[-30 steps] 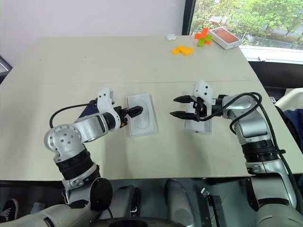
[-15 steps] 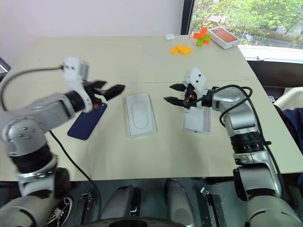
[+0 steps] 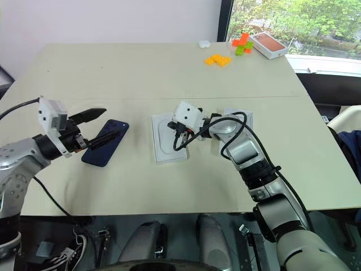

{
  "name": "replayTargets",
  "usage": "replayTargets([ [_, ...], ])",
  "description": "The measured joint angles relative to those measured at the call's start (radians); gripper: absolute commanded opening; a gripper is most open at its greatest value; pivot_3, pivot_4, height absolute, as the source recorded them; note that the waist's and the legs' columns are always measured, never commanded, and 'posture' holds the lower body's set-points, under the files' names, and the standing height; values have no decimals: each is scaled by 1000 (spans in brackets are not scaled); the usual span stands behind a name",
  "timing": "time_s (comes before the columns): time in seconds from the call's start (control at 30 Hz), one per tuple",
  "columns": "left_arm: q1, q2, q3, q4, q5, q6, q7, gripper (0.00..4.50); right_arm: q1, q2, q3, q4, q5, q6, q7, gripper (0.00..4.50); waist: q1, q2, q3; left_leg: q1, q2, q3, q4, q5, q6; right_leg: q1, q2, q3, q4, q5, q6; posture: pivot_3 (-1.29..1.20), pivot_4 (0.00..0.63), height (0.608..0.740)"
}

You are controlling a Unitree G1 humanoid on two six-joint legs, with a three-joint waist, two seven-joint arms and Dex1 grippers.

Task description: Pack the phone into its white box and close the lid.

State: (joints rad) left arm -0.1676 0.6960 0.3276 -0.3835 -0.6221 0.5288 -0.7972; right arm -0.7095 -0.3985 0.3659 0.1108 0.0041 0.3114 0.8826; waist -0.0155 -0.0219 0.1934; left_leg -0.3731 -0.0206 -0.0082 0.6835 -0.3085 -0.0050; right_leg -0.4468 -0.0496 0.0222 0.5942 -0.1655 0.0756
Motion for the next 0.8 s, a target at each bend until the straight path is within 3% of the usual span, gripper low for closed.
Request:
replayTargets([
  [0.33, -13, 6, 0, 18, 23, -54, 0, 4485, 21, -42, 133, 49, -158, -123, 49, 69, -2, 0, 0, 1, 1, 0, 0, 0, 0, 0, 1, 0, 0, -1, -1, 0, 150, 740],
  [0.8, -32, 10, -3, 22, 46, -69, 14, 4485, 25, -51, 148, -57, -168, -17, 222, 69, 0, 0, 0, 1, 1, 0, 0, 0, 0, 1, 1, -1, 0, 0, 0, 0, 150, 740],
])
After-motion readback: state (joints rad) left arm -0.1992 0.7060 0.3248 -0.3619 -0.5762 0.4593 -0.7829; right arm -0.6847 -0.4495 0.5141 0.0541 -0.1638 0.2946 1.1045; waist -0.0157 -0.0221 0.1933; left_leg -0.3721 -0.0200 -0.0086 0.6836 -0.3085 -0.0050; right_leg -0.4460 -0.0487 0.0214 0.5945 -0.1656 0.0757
